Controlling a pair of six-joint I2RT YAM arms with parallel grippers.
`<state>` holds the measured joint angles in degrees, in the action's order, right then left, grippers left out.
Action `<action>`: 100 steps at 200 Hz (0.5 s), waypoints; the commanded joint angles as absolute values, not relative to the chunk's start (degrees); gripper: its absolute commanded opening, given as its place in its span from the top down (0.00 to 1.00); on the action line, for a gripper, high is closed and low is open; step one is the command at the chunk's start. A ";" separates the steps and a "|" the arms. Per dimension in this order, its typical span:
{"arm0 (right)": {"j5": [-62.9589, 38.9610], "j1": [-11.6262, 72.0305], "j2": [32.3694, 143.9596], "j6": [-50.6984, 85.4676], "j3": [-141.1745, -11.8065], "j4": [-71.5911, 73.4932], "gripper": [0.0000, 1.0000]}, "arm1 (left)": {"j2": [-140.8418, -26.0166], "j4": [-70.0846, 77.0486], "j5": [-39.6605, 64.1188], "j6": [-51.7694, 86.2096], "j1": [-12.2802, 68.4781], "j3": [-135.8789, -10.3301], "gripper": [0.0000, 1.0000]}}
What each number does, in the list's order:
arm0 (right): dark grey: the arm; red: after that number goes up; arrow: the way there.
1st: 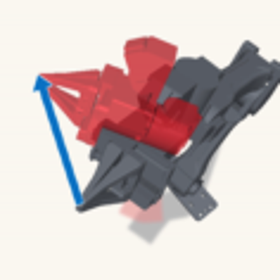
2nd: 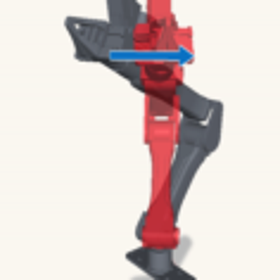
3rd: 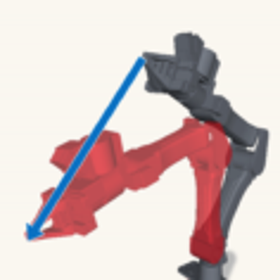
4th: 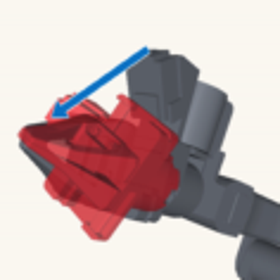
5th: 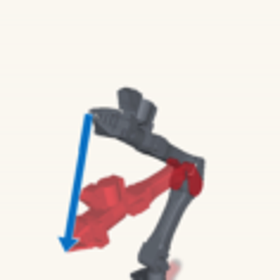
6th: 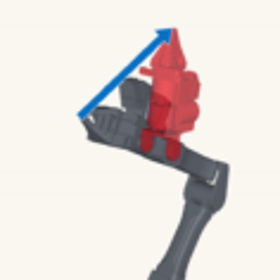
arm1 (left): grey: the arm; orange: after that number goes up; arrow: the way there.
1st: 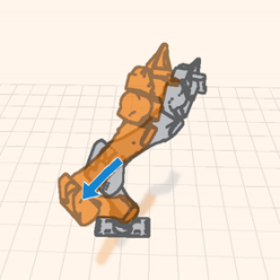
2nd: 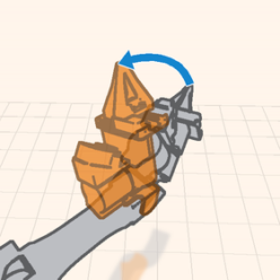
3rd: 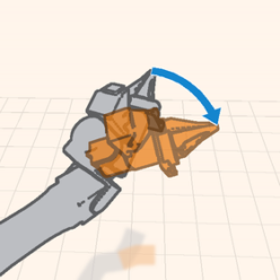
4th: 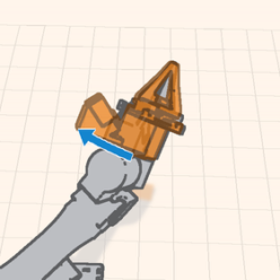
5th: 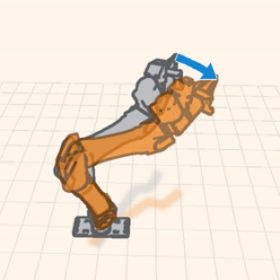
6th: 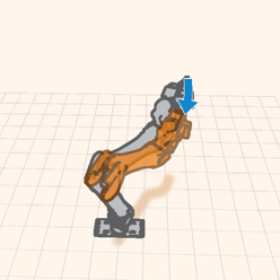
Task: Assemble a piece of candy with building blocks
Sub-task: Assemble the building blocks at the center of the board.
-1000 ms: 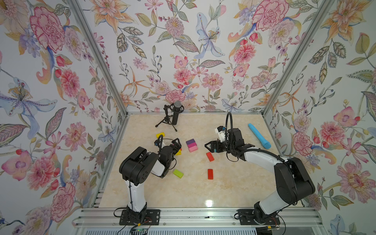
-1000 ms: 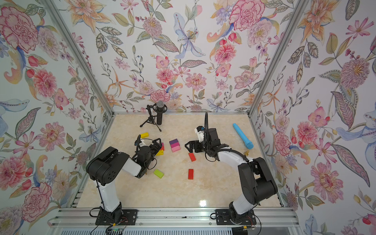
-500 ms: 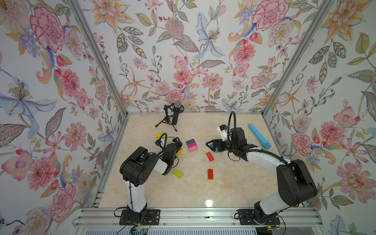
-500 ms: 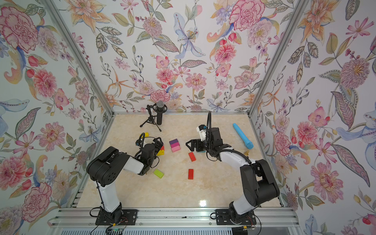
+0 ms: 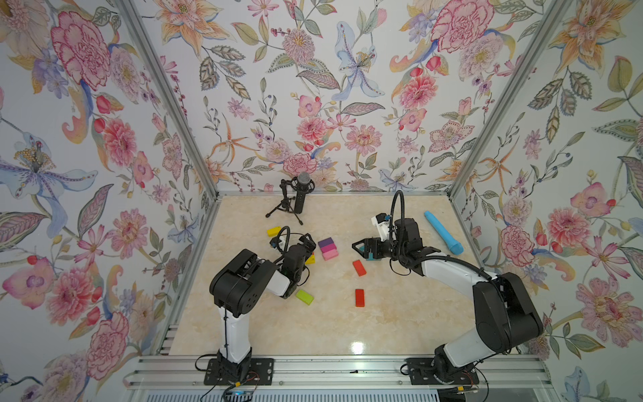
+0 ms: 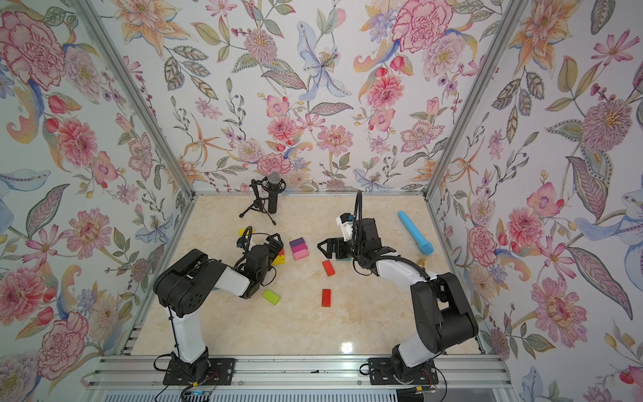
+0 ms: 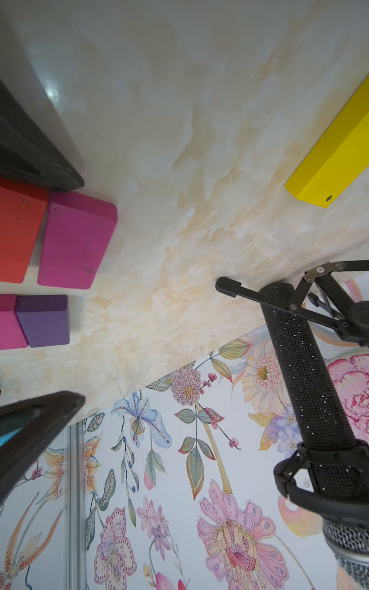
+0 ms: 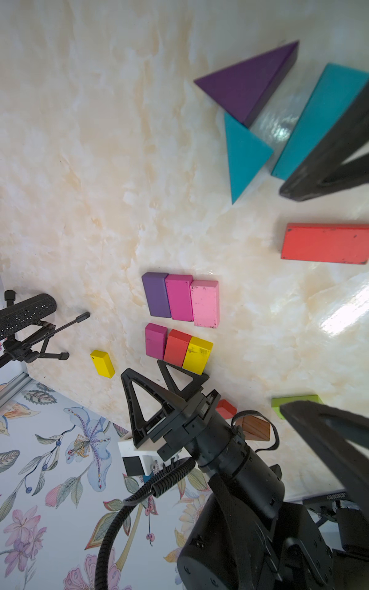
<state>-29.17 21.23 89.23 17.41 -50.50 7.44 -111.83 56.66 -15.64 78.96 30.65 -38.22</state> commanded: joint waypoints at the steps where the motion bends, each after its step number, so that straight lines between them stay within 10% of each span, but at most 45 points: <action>1: -29.93 20.87 89.03 17.92 -49.61 8.53 0.00 | -116.10 49.48 -14.35 81.47 31.73 -36.77 0.01; 100: -29.97 20.83 90.53 18.27 -49.81 9.14 0.00 | -118.17 50.01 -13.02 81.56 32.76 -39.23 0.01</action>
<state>-29.19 21.21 89.52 17.45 -50.50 8.12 -114.08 58.74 -15.11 79.57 31.68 -40.34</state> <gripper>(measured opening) 0.996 0.989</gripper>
